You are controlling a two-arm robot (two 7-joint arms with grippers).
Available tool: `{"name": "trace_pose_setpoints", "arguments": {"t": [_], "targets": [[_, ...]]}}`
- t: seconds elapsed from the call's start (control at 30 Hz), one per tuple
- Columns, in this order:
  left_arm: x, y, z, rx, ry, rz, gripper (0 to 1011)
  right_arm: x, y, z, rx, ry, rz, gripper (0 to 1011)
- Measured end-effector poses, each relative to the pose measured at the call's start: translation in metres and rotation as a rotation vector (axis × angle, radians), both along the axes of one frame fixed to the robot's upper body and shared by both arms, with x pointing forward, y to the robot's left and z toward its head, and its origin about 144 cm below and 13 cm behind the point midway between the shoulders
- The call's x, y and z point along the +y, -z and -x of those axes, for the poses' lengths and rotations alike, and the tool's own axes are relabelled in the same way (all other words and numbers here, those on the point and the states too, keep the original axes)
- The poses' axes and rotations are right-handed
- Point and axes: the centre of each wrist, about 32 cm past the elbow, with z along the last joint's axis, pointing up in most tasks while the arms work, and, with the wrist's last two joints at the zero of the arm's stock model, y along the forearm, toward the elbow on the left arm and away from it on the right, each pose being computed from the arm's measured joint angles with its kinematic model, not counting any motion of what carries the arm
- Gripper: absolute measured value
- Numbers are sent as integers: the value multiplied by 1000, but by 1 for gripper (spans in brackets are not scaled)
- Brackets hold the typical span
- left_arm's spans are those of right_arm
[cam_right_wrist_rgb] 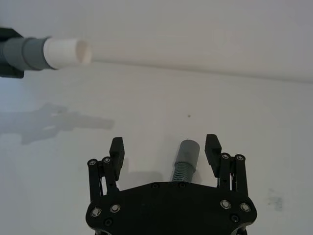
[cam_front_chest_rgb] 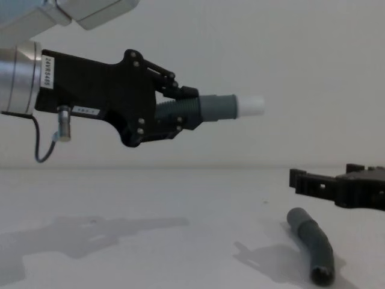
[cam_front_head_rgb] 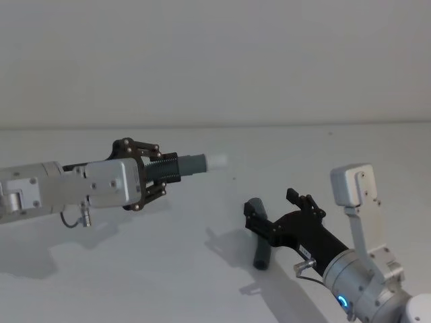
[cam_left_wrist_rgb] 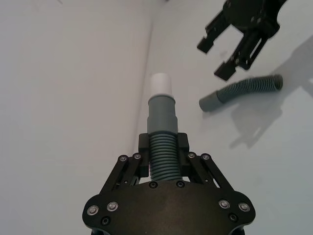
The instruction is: Use both hands to pick up one end of the pipe from the table, align the ends, and insert them.
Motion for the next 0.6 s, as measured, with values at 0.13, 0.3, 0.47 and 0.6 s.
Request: {"name": "trace_pose_setpoints", "arguments": {"t": [0.13,0.3,0.47,0.6], "targets": [[-3,5,0,-15,18,27,300,2,2,-1,10,-4,3,1004],[-5,11,-1,-32,36,56,300,3,4,-2,23,-8,5,1004],[-5,16,-4,-47,45,76,300,5,7,-3,37,-9,7,1004],[-5,19,-6,-54,50,87,300,6,9,-4,44,-9,16,1004]]}}
